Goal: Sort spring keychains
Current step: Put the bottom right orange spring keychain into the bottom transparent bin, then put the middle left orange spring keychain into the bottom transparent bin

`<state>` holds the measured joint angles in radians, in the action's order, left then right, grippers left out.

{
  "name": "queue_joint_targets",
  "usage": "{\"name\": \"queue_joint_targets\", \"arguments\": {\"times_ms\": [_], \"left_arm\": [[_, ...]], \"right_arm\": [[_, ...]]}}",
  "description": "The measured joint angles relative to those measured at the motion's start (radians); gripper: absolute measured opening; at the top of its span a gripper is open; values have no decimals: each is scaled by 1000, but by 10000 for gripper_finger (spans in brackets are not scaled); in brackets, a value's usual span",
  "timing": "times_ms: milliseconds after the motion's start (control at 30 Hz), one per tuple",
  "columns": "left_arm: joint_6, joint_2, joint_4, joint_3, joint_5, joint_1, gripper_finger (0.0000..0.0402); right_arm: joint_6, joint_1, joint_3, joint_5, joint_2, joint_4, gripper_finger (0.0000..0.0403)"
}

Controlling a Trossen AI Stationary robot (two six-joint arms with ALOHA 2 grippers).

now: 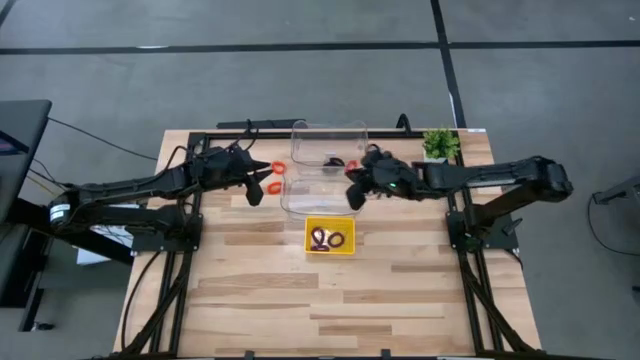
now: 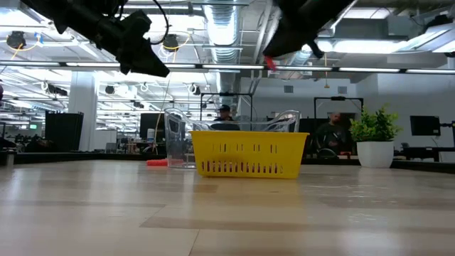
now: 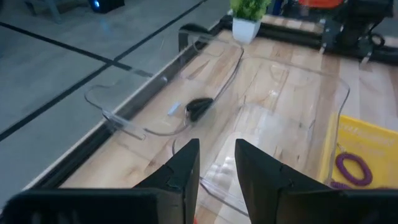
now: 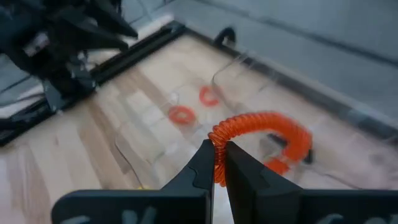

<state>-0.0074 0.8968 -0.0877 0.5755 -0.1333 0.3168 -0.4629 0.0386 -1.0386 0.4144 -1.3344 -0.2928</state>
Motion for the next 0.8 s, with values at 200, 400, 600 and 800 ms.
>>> {"name": "queue_joint_targets", "arguments": {"times_ms": [200, 400, 600, 800], "left_arm": [[-18, 74, 3, 0, 9, -2, 100], [-54, 129, 10, 0, 59, -6, 100], [-53, 130, 17, 0, 60, -6, 100], [-50, 130, 23, 0, 56, -6, 100]], "right_arm": [[0, 54, 1, -206, -158, 138, 13], [-25, 55, -6, -233, -258, 190, 16], [-50, 55, -10, -232, -292, 190, 51], [-64, 55, -9, -232, -300, 174, 88]]}}
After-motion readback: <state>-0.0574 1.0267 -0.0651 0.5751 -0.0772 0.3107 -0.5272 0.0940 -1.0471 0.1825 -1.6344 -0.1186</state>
